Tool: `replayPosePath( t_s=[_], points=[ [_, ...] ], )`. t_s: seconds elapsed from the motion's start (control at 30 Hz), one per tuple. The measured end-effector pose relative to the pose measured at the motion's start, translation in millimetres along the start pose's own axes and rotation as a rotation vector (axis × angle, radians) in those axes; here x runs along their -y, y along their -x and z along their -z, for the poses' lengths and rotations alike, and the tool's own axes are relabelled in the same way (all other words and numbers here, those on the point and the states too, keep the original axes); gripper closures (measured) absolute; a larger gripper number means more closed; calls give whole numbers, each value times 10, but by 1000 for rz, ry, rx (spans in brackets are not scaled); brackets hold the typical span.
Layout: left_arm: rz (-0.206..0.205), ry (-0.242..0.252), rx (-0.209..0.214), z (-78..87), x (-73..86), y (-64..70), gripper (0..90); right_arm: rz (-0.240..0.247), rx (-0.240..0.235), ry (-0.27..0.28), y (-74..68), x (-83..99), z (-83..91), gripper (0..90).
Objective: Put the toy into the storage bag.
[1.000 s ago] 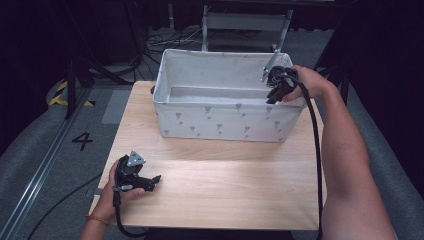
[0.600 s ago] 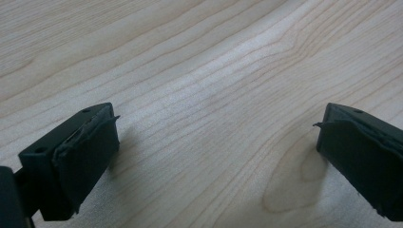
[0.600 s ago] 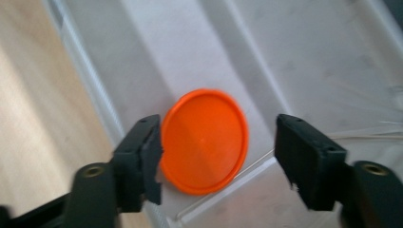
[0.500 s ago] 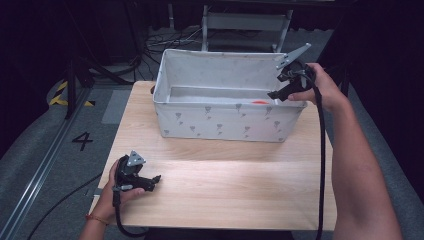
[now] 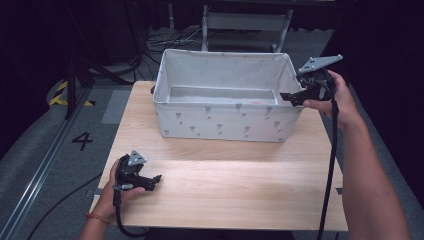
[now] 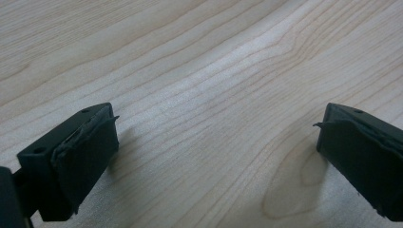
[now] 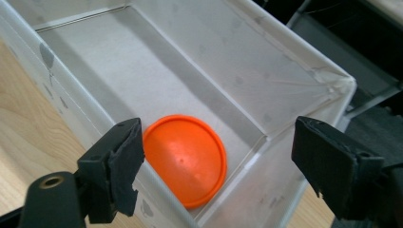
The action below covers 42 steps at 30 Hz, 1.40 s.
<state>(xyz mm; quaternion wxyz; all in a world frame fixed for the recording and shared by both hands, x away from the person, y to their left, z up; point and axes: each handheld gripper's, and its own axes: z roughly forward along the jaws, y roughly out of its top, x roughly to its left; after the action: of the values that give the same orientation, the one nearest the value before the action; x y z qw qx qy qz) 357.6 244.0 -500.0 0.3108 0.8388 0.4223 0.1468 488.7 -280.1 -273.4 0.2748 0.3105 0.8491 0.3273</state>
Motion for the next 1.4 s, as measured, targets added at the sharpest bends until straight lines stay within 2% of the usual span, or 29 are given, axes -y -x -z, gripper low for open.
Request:
replayPosePath(
  t_s=[0.23, 0.37, 0.47, 0.57, 0.67, 0.8, 0.83, 0.87, 0.9, 1.0, 1.1, 1.4],
  points=[
    [4, 2, -3, 0, 1, 5, 4, -9, 21, 67, -76, 192, 232, 203],
    [2, 1, -3, 1, 1, 4, 4, -16, 36, 84, -127, 311, 355, 196],
    [2, 0, -3, 1, 1, 3, 4, -8, 47, 76, -166, 373, 398, 188],
    [2, 0, -3, 1, 1, 3, 4, -8, 44, 95, -233, 491, 473, 185],
    [2, 0, -3, 1, 1, 3, 4, -1, 43, 87, -295, 585, 503, 178],
    [2, 0, -3, 1, 1, 3, 4, -5, 52, 67, -362, 713, 501, 178],
    [4, 2, -3, 0, 1, 5, 4, 16, 61, 48, -415, 804, 488, 178],
    [4, 2, -3, 0, 1, 5, 4, 16, 61, 48, -415, 804, 488, 178],
    [5, 1, -2, 0, 2, 5, 4, 29, 61, 31, -463, 897, 476, 176],
    [5, 1, -2, 0, 2, 5, 4, 25, 64, 25, -500, 993, 461, 176],
    [5, 1, -2, 0, 2, 5, 4, 54, 93, -2, -584, 1164, 409, 176],
    [2, 0, -3, 1, 1, 3, 4, 59, 77, -21, -719, 1380, 320, 174]
  ],
)
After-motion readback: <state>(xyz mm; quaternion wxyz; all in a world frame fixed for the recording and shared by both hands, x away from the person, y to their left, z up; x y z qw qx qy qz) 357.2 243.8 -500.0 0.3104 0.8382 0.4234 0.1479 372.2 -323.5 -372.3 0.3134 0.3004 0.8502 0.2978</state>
